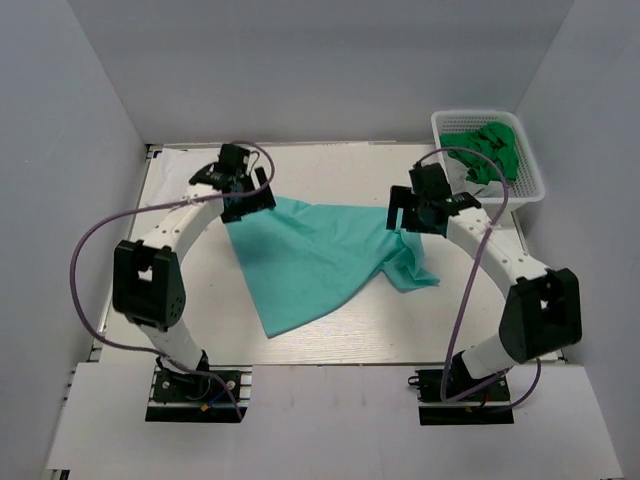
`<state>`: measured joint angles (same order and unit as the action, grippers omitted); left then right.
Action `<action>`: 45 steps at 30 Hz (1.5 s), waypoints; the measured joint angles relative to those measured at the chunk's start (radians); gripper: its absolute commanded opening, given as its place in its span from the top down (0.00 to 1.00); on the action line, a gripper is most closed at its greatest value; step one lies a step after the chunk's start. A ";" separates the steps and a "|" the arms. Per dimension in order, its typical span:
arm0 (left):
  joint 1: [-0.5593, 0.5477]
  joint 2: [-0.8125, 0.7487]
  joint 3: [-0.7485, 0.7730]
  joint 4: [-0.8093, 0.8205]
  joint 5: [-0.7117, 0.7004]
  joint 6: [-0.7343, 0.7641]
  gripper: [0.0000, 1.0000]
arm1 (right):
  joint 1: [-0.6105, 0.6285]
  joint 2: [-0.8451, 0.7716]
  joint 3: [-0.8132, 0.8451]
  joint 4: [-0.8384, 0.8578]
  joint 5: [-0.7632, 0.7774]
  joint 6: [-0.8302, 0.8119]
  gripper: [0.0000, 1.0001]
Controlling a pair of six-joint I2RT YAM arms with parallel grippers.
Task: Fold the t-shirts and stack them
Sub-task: Flatten out the tshirt
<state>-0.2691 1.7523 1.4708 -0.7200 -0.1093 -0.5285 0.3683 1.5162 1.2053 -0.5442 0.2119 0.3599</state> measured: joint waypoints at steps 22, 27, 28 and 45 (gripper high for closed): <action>-0.052 0.287 0.006 0.069 0.145 -0.012 0.00 | 0.005 0.247 -0.098 0.152 -0.250 0.031 0.10; -0.042 0.478 0.312 0.004 0.046 0.033 0.00 | 0.002 0.352 0.066 0.136 -0.207 0.007 0.10; -0.039 0.510 0.367 -0.006 0.035 0.043 0.00 | 0.002 0.357 0.093 0.133 -0.203 -0.008 0.10; -0.033 -0.084 -0.118 -0.013 -0.039 0.044 0.00 | 0.001 -0.078 -0.090 0.118 -0.164 -0.076 0.10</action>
<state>-0.3019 1.6684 1.3529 -0.7326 -0.1478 -0.4843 0.3691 1.4384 1.1149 -0.4263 0.0479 0.2844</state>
